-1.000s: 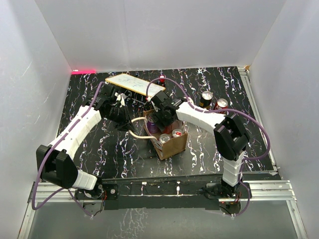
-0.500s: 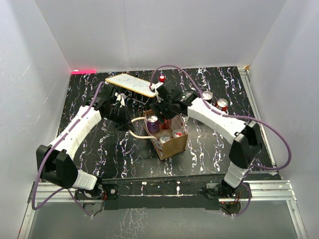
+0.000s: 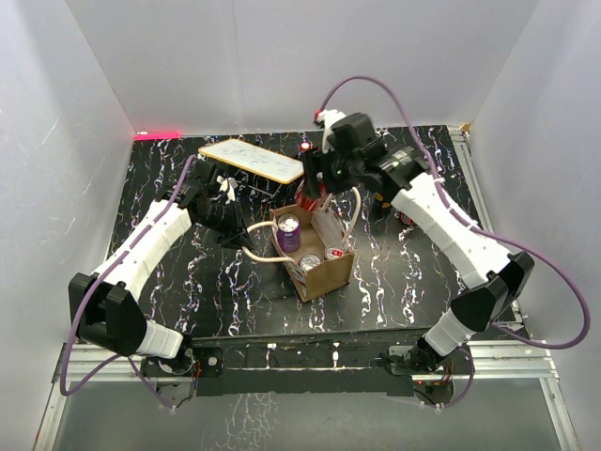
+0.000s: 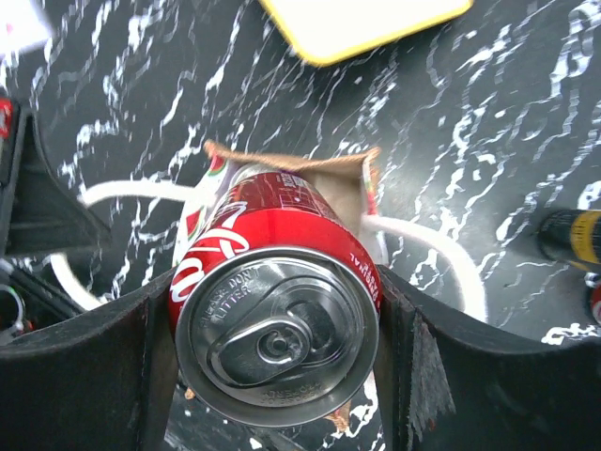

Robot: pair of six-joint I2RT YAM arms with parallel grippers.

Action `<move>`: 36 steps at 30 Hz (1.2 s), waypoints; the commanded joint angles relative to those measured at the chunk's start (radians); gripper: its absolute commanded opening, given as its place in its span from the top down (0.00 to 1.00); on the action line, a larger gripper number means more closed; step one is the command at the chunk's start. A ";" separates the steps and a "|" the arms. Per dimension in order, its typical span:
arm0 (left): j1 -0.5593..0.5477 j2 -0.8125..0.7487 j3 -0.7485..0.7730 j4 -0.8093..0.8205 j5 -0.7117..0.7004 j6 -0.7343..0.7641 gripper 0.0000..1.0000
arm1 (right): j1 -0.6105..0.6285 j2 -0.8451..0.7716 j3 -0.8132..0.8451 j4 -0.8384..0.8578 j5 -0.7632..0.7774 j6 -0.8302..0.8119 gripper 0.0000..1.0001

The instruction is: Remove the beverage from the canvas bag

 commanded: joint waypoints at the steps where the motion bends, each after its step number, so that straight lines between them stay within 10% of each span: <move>1: 0.000 -0.034 -0.005 -0.019 0.001 0.003 1.00 | -0.095 -0.121 0.123 0.075 0.010 0.050 0.92; 15: 0.000 -0.024 -0.011 -0.020 0.007 0.016 1.00 | -0.142 -0.348 -0.127 0.065 0.580 0.081 0.92; 36: -0.001 0.010 -0.001 -0.033 0.038 0.072 1.00 | -0.604 -0.379 -0.718 0.217 0.341 0.236 0.92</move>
